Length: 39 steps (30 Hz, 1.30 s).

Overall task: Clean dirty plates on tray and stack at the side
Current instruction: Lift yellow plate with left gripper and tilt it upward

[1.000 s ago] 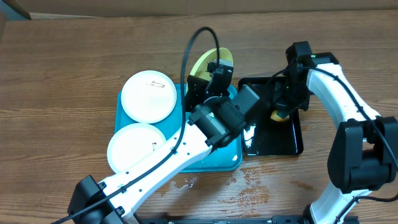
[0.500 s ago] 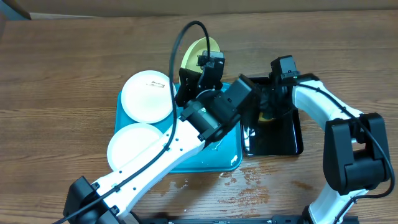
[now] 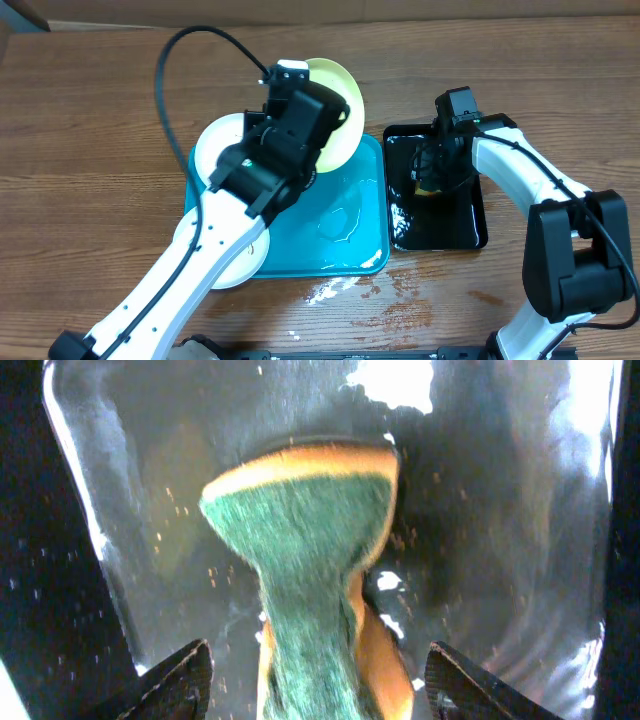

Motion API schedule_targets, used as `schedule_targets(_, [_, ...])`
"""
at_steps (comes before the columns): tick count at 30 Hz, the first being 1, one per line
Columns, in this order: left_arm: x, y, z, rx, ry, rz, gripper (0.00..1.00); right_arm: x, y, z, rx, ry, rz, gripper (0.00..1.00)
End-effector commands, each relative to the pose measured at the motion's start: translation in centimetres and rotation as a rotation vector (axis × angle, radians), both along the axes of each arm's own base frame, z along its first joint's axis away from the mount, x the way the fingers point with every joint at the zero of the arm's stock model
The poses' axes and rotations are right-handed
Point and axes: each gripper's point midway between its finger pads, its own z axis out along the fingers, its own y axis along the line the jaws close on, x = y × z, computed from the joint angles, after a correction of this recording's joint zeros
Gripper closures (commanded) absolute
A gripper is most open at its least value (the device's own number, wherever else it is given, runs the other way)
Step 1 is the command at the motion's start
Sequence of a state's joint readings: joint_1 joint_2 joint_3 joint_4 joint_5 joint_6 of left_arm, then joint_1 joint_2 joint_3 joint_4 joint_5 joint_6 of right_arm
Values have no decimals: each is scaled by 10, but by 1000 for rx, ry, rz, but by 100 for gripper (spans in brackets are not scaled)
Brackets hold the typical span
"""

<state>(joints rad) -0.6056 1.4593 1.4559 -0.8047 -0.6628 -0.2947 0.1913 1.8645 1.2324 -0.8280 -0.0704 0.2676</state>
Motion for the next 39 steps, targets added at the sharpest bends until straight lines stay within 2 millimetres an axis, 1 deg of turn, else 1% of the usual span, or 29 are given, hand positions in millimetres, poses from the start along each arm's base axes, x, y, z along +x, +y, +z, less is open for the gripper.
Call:
schedule_targets(1, [-2, -6, 27, 11, -42, -97, 96, 0, 0, 8, -6, -23, 8, 31])
schedule_targets(4, [0, -3, 31, 11, -62, -81, 96, -6, -1, -3, -8, -15, 8, 31])
schedule_targets(8, [3, 2, 32, -17, -72, -50, 96, -11, -2, -18, -7, -23, 8, 32])
schedule_targets(10, [4, 4, 32, -25, -75, -40, 96, -15, -3, -26, -7, -22, 8, 36])
schedule_targets(11, [4, 5, 33, -25, -75, -39, 96, -18, -4, -30, -8, -19, 8, 42])
schedule_targets(12, [4, 5, 33, -25, -75, -38, 96, -20, -4, -32, -8, -15, 8, 54])
schedule_targets(13, [4, 5, 32, -25, -75, -38, 96, -21, -5, -34, -11, -14, 8, 66])
schedule_targets(14, [4, 5, 32, -25, -75, -38, 96, -20, -7, -34, -22, -18, 5, 84])
schedule_targets(15, [4, 5, 33, -25, -75, -38, 96, -19, -9, -34, -34, -24, 2, 96])
schedule_targets(18, [4, 5, 33, -25, -75, -37, 96, -13, -11, -31, -52, -42, -3, 96])
schedule_targets(19, [5, 6, 33, -25, -75, -36, 96, -11, -11, -29, -51, -47, -4, 84])
schedule_targets(20, [5, 6, 32, -25, -75, -36, 96, -9, -11, -27, -50, -50, -4, 62])
schedule_targets(21, [5, 7, 32, -25, -75, -33, 96, -7, -10, -25, -49, -53, -4, 46])
schedule_targets(22, [5, 8, 32, -29, -75, -28, 96, -7, -10, -23, -49, -52, -4, 41])
schedule_targets(24, [5, 10, 31, -39, -74, -14, 96, -8, -10, -19, -52, -38, -3, 39])
schedule_targets(26, [5, 12, 29, -49, -67, -3, 96, -15, -10, -18, -51, -4, -2, 41])
schedule_targets(28, [3, 11, 25, -61, -46, -16, 96, -24, -10, -20, -48, 35, -2, 50])
schedule_targets(29, [3, 10, 23, -70, -33, -27, 96, -29, -11, -21, -51, 53, -14, 59])
schedule_targets(30, [2, 8, 22, -77, -24, -36, 96, -32, -12, -22, -53, 66, -22, 72])
schedule_targets(31, [2, 8, 21, -82, -20, -39, 96, -34, -13, -23, -55, 73, -22, 96])
schedule_targets(33, [3, 9, 21, -81, -20, -37, 96, -35, -13, -25, -55, 70, -21, 96])
schedule_targets(34, [3, 9, 21, -81, -20, -37, 96, -34, -13, -25, -55, 68, -21, 92])
schedule_targets(35, [3, 9, 21, -81, -20, -37, 96, -33, -13, -25, -54, 65, -21, 63])
schedule_targets(36, [3, 9, 21, -81, -20, -37, 96, -33, -12, -25, -54, 62, -21, 39])
schedule_targets(37, [3, 9, 21, -80, -19, -37, 96, -32, -12, -24, -54, 64, -21, 31])
schedule_targets(38, [3, 9, 21, -80, -19, -37, 96, -32, -12, -23, -54, 64, -21, 31])
schedule_targets(39, [3, 9, 21, -80, -19, -37, 96, -32, -12, -22, -54, 66, -21, 33])
